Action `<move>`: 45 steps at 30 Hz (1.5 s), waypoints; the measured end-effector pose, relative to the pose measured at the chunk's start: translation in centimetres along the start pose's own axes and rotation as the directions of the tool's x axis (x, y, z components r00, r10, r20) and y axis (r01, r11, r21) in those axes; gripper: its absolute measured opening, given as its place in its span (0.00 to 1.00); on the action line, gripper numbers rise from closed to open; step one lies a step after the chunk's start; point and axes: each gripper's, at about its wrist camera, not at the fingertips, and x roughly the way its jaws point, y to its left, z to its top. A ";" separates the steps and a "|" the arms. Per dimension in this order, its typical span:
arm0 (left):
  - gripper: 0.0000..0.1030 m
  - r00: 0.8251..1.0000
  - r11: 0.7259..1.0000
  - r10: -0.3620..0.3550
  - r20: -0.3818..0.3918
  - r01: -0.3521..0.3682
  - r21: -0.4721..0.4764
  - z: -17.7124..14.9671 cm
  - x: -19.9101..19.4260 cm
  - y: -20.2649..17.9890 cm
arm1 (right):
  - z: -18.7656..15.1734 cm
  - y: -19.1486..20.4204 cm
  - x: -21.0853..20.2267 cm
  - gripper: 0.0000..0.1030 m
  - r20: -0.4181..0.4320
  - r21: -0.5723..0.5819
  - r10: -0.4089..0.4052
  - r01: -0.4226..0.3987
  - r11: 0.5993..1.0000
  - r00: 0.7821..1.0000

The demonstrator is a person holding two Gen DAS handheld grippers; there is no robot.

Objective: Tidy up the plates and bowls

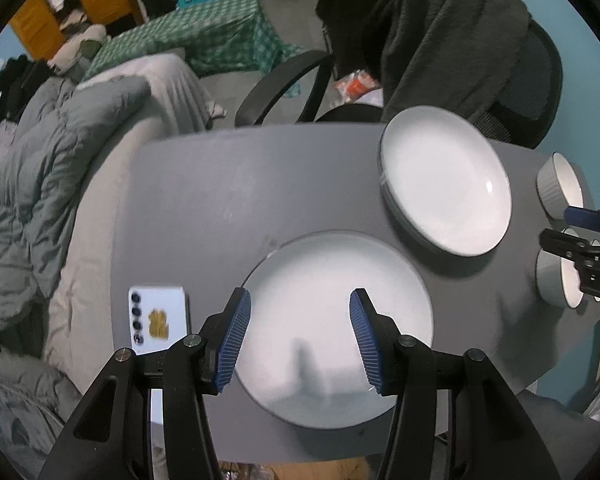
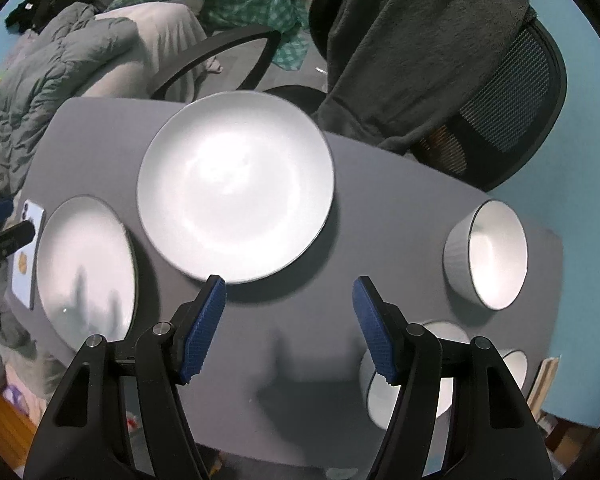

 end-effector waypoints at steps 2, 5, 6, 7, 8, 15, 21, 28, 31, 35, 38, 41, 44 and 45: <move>0.51 1.000 1.000 0.007 -0.010 -0.007 -0.006 -0.6 0.2 0.6 | -0.3 0.5 -0.1 0.63 0.001 -0.010 0.002 -0.002 1.000 1.000; 0.51 1.000 1.000 0.025 -0.009 -0.025 0.002 -1.5 0.2 1.1 | -0.8 1.7 -0.1 0.63 0.002 -0.031 0.014 -0.014 0.999 1.000; 0.51 0.999 1.000 0.030 -0.010 -0.030 0.004 -1.7 0.3 1.4 | -0.9 2.1 -0.2 0.63 0.005 -0.035 0.020 -0.020 0.999 1.000; 0.51 0.999 0.999 0.035 -0.015 -0.035 0.005 -2.1 0.5 1.7 | -1.0 2.6 -0.2 0.63 0.008 -0.038 0.033 -0.032 0.999 0.999; 0.51 0.999 0.999 0.039 -0.020 -0.039 0.002 -2.3 0.7 2.0 | -1.0 3.0 -0.2 0.63 0.011 -0.043 0.045 -0.045 0.998 0.999; 0.51 0.998 0.998 0.018 -0.060 -0.022 -0.060 -3.3 2.2 4.2 | -1.1 7.0 1.3 0.63 -0.023 -0.113 0.128 -0.129 0.985 0.992; 0.51 0.995 0.994 -0.007 -0.102 -0.004 -0.108 -3.2 4.4 5.7 | -1.0 9.2 3.3 0.63 -0.063 -0.109 0.188 -0.194 0.975 0.980; 0.51 0.990 0.994 -0.024 -0.138 0.009 -0.112 -2.8 6.5 6.4 | -0.5 10.4 5.3 0.63 -0.071 -0.105 0.211 -0.218 0.970 0.975; 0.51 0.989 0.994 -0.031 -0.147 0.015 -0.107 -2.7 7.2 6.3 | -0.2 10.5 6.4 0.63 -0.086 -0.087 0.207 -0.214 0.973 0.975; 0.51 0.986 0.994 -0.039 -0.161 0.022 -0.107 -2.5 7.9 6.1 | 0.1 10.8 7.5 0.62 -0.097 -0.074 0.201 -0.209 0.975 0.975; 0.50 0.984 0.993 -0.056 -0.171 0.036 -0.114 -2.4 8.2 6.1 | 0.3 10.9 8.0 0.55 -0.107 -0.071 0.209 -0.217 0.974 0.972; 0.32 0.980 0.992 -0.074 -0.184 0.053 -0.116 -2.4 8.3 6.1 | 0.3 11.2 8.3 0.41 -0.115 -0.078 0.209 -0.219 0.973 0.971; 0.29 0.977 0.991 -0.093 -0.193 0.071 -0.117 -2.6 8.4 5.9 | 0.2 11.4 8.6 0.35 -0.127 -0.090 0.212 -0.224 0.970 0.969; 0.28 0.977 0.990 -0.096 -0.192 0.074 -0.116 -2.7 8.4 5.8 | 0.1 11.4 8.7 0.34 -0.127 -0.090 0.215 -0.227 0.970 0.968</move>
